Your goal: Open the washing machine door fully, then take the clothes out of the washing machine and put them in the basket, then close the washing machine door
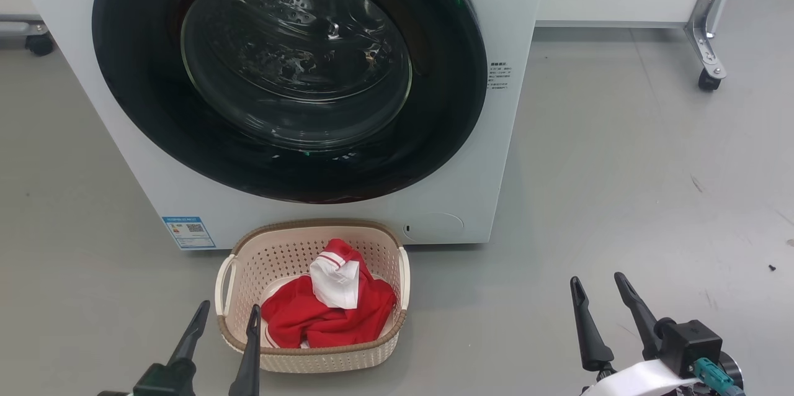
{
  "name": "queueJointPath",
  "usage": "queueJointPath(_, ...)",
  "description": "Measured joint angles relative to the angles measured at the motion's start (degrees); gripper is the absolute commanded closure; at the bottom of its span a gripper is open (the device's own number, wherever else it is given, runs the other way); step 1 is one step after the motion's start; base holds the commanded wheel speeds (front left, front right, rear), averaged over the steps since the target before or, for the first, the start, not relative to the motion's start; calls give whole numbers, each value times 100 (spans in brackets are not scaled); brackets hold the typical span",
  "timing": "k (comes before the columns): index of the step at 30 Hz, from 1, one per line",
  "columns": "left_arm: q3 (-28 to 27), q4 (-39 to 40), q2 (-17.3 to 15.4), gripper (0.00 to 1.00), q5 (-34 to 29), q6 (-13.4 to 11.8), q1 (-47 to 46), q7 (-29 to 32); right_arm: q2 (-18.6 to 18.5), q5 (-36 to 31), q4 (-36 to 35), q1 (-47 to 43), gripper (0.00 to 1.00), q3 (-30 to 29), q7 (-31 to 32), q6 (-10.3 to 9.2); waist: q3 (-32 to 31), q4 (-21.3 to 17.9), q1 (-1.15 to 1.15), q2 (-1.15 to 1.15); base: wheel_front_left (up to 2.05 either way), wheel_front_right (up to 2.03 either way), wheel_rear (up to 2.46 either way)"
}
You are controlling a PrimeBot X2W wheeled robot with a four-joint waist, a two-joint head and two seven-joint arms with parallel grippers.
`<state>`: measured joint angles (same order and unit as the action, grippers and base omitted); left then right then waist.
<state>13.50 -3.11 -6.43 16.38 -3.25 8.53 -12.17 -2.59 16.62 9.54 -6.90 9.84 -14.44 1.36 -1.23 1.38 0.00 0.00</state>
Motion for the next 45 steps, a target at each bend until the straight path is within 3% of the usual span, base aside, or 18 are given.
queueJointPath(19,0,174,-48,0,-33,-8,21,58,4,32,-152,-96,0,40,0,-52,-8,-28,0,0,0,0,0)
queueJointPath(20,0,176,-48,100,-33,-14,23,59,5,47,-156,-96,100,40,0,-53,-7,-30,0,0,0,0,0)
queueJointPath(29,70,-110,46,100,143,10,124,58,43,224,94,-241,100,49,8,-42,2,-39,0,0,0,0,0)
queueJointPath(45,-114,-59,99,100,1523,147,137,207,55,1602,4,-231,100,-119,212,33,34,-55,0,0,0,0,0)
